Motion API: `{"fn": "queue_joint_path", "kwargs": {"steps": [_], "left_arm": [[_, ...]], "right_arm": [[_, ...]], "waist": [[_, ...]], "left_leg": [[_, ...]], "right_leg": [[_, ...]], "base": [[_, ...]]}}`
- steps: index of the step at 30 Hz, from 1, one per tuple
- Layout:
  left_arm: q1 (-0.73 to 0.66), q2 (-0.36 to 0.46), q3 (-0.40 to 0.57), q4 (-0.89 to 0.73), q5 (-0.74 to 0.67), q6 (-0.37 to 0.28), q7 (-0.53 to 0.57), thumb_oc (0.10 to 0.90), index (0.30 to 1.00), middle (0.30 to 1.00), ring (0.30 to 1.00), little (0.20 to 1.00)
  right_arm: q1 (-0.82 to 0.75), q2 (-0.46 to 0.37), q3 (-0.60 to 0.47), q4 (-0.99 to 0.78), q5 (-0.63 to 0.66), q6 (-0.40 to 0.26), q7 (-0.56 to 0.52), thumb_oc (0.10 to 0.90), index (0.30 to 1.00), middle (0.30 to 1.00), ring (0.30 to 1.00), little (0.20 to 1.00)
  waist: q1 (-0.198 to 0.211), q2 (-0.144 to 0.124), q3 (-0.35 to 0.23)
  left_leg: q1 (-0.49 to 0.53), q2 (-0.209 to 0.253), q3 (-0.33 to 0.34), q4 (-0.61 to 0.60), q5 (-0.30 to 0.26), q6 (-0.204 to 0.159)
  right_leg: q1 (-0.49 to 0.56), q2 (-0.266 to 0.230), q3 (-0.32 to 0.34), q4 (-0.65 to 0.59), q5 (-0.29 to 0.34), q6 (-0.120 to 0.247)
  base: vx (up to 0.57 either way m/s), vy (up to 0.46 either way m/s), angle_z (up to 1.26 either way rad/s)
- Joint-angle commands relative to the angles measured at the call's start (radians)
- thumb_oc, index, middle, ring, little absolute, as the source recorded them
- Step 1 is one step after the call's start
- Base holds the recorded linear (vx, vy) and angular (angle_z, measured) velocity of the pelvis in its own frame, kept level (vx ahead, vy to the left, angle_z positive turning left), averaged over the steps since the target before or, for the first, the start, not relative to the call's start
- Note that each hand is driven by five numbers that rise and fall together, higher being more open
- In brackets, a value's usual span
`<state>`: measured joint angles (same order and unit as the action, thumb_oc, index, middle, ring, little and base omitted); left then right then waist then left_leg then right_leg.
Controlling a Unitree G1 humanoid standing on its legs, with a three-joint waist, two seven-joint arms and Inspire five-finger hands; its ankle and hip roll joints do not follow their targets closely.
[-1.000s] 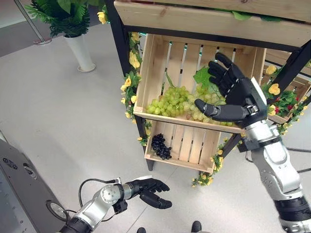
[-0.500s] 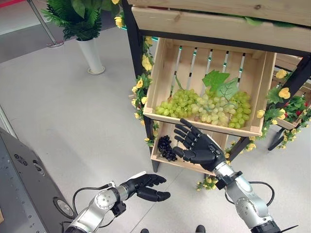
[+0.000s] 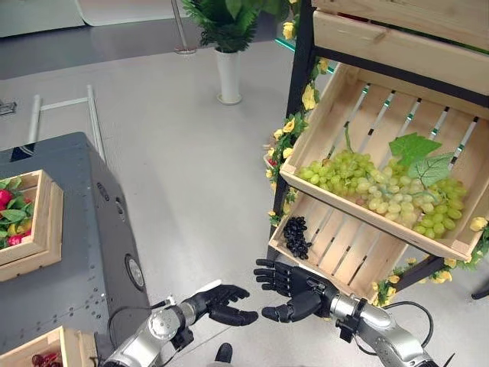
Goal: Pick up the fruits from the basket on one side to the basket on the other side
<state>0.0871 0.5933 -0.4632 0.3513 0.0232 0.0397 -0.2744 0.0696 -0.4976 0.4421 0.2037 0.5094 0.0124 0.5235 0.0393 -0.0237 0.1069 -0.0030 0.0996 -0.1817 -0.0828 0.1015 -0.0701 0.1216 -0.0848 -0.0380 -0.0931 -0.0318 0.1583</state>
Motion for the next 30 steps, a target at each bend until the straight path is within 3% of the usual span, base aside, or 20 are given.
{"fn": "queue_joint_path", "kwargs": {"steps": [1, 3, 6, 8, 12, 14, 17, 21, 23, 30], "left_arm": [[-0.049, -0.019, 0.086, -0.05, -0.033, -0.065, 0.137, 0.8, 0.9, 0.9, 0.9, 0.9], [-0.043, -0.034, 0.11, -0.033, -0.057, -0.079, 0.188, 0.8, 0.9, 0.9, 0.9, 0.9], [-0.061, -0.06, 0.14, -0.039, -0.077, -0.088, 0.175, 0.8, 0.9, 0.9, 0.9, 0.9], [-0.086, -0.064, 0.133, -0.066, -0.075, -0.079, 0.147, 0.8, 0.9, 0.9, 0.9, 0.9], [-0.098, -0.069, 0.126, -0.1, -0.108, -0.086, 0.136, 0.8, 0.9, 0.9, 0.9, 0.9], [-0.087, -0.07, 0.14, -0.118, -0.14, -0.093, 0.127, 0.8, 0.9, 0.9, 0.9, 0.9], [-0.068, -0.074, 0.153, -0.133, -0.164, -0.117, 0.104, 0.8, 0.9, 0.9, 0.9, 0.9], [-0.085, -0.068, 0.131, -0.156, -0.17, -0.132, 0.057, 0.8, 0.9, 0.9, 0.9, 0.9], [-0.103, -0.07, 0.118, -0.146, -0.172, -0.136, 0.036, 0.8, 0.9, 0.9, 0.9, 0.9], [-0.081, -0.048, 0.122, -0.17, -0.172, -0.124, 0.02, 0.8, 0.9, 0.9, 0.9, 0.9]], "right_arm": [[-0.032, 0.003, -0.036, -0.06, -0.073, -0.027, -0.165, 0.8, 0.9, 0.9, 0.9, 0.9], [-0.024, 0.024, -0.05, -0.059, -0.087, -0.022, -0.154, 0.8, 0.9, 0.9, 0.9, 0.9], [-0.033, 0.034, -0.05, -0.053, -0.11, -0.013, -0.153, 0.8, 0.9, 0.9, 0.9, 0.9], [-0.038, 0.028, -0.05, -0.043, -0.103, -0.018, -0.174, 0.8, 0.9, 0.9, 0.9, 0.9], [-0.052, 0.015, -0.057, -0.015, -0.038, -0.009, -0.212, 0.8, 0.9, 0.9, 0.9, 0.9], [-0.05, 0.025, -0.066, -0.001, -0.047, -0.001, -0.234, 0.8, 0.9, 0.9, 0.9, 0.9], [-0.015, 0.029, -0.081, -0.006, -0.086, 0.028, -0.269, 0.8, 0.9, 0.9, 0.9, 0.9], [0.018, 0.024, -0.097, -0.023, -0.055, 0.029, -0.301, 0.8, 0.9, 0.9, 0.9, 0.9], [0.008, 0.033, -0.091, -0.01, -0.039, 0.02, -0.331, 0.8, 0.9, 0.9, 0.9, 0.9], [-0.005, 0.083, -0.094, 0.008, 0.014, 0.012, -0.338, 0.8, 0.9, 0.9, 0.9, 0.9]], "waist": [[0.009, -0.017, 0.002], [0.014, -0.018, 0.015], [0.031, -0.021, 0.038], [0.034, -0.031, 0.047], [0.032, -0.048, 0.052], [0.026, -0.039, 0.041], [0.008, -0.026, 0.025], [-0.021, -0.009, 0.006], [-0.023, 0.001, 0.002], [0.01, 0.013, -0.023]], "left_leg": [[0.054, -0.103, 0.075, 0.002, -0.076, 0.057], [0.034, -0.086, 0.081, -0.003, -0.049, 0.033], [-0.02, -0.074, 0.122, 0.026, -0.031, 0.006], [-0.059, -0.08, 0.168, 0.125, -0.064, 0.002], [-0.08, -0.109, 0.206, 0.252, -0.133, 0.015], [-0.051, -0.083, 0.232, 0.185, -0.11, 0.009], [-0.003, -0.022, 0.32, 0.096, -0.065, -0.016], [0.039, 0.053, 0.539, 0.028, -0.028, -0.058], [0.047, 0.053, 0.573, 0.003, -0.018, -0.057], [0.068, -0.012, 0.499, -0.004, -0.066, -0.015]], "right_leg": [[-0.052, 0.066, 0.007, 0.062, 0.016, -0.061], [-0.039, 0.074, -0.002, 0.042, 0.019, -0.066], [-0.017, 0.069, -0.044, 0.014, 0.025, -0.074], [-0.018, 0.051, -0.101, 0.011, 0.032, -0.083], [-0.032, 0.027, -0.147, 0.008, 0.054, -0.091], [-0.037, 0.03, -0.168, 0.009, 0.05, -0.092], [-0.034, 0.026, -0.215, 0.006, 0.04, -0.091], [-0.026, -0.01, -0.351, 0.006, 0.032, -0.078], [-0.024, -0.022, -0.39, 0.01, 0.036, -0.072], [-0.022, -0.071, -0.398, 0.045, 0.039, -0.031]], "base": [[-0.07, -0.239, 0.24], [-0.11, -0.269, 0.37], [-0.13, -0.218, 0.51], [-0.13, -0.131, 0.96], [-0.09, -0.026, 1.06], [-0.03, 0.055, 0.79], [-0.03, 0.082, 0.77], [0.0, 0.193, 1.34], [0.02, 0.247, 1.35], [0.09, 0.292, 0.61]]}}
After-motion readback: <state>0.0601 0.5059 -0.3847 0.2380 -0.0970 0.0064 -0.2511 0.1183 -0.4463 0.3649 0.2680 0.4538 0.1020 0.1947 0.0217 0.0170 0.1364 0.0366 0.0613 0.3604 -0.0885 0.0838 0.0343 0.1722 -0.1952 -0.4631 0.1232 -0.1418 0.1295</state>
